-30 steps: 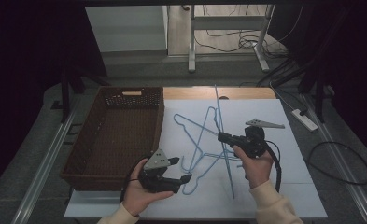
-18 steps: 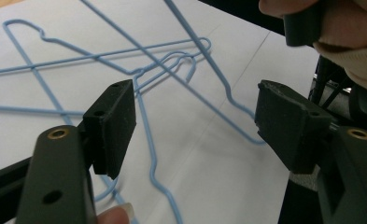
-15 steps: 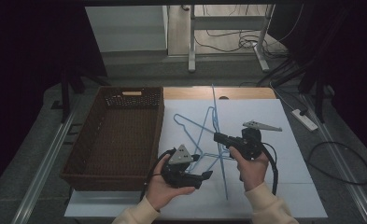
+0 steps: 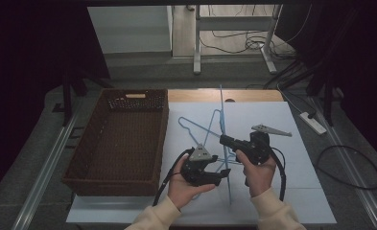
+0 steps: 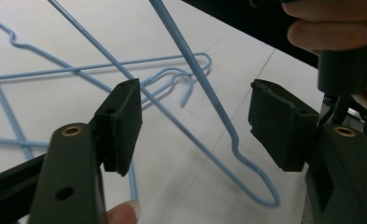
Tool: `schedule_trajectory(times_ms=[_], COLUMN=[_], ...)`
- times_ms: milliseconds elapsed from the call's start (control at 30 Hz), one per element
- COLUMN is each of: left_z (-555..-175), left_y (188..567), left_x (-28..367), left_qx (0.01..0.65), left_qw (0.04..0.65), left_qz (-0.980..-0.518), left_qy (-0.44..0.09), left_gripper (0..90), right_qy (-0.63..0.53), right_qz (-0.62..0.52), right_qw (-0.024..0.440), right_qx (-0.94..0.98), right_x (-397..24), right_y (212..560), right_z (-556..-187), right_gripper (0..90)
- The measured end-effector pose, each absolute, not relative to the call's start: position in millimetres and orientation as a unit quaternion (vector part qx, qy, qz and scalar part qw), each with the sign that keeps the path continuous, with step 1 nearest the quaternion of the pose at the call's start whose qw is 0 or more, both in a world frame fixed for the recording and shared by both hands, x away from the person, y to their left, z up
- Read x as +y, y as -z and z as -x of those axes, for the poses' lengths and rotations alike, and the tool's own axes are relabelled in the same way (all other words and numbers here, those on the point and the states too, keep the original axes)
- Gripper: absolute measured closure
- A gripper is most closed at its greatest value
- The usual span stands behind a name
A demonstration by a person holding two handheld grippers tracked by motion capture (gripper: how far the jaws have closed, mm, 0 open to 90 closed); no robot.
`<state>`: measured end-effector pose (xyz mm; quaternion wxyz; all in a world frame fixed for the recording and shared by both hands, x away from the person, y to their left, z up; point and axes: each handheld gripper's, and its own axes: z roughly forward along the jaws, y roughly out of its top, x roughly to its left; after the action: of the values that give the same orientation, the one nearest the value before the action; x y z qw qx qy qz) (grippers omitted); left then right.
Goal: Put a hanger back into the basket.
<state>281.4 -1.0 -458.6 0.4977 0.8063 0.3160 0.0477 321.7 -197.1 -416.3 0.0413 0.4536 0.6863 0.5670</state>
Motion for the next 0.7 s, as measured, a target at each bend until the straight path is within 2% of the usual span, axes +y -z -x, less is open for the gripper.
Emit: schedule_trajectory(times_ms=[100, 267, 400, 700], left_z=[-286.4, -291.3, -292.2, -294.6], left_y=[460.5, 461.9, 460.1, 452.8], left_x=[-6.2, -9.3, -7.7, 9.0], left_qx=[0.319, 0.323, 0.324, 0.359], left_qw=[0.500, 0.501, 0.499, 0.487], left_qz=[-0.804, -0.803, -0.804, -0.796], left_qy=[-0.033, -0.006, 0.013, 0.021], left_gripper=[43.3, 59.4, 78.4, 86.6], right_qy=[-0.574, -0.582, -0.584, -0.596], right_qz=[-0.455, -0.456, -0.457, -0.446], right_qw=[0.039, 0.036, 0.038, 0.044], right_qx=[0.680, 0.672, 0.670, 0.666], right_x=[-198.2, -199.8, -201.2, -208.0], right_y=[415.6, 414.2, 414.2, 411.2], right_z=[-321.2, -320.3, -320.6, -321.1], right_gripper=[87.6, 87.6, 87.4, 83.1])
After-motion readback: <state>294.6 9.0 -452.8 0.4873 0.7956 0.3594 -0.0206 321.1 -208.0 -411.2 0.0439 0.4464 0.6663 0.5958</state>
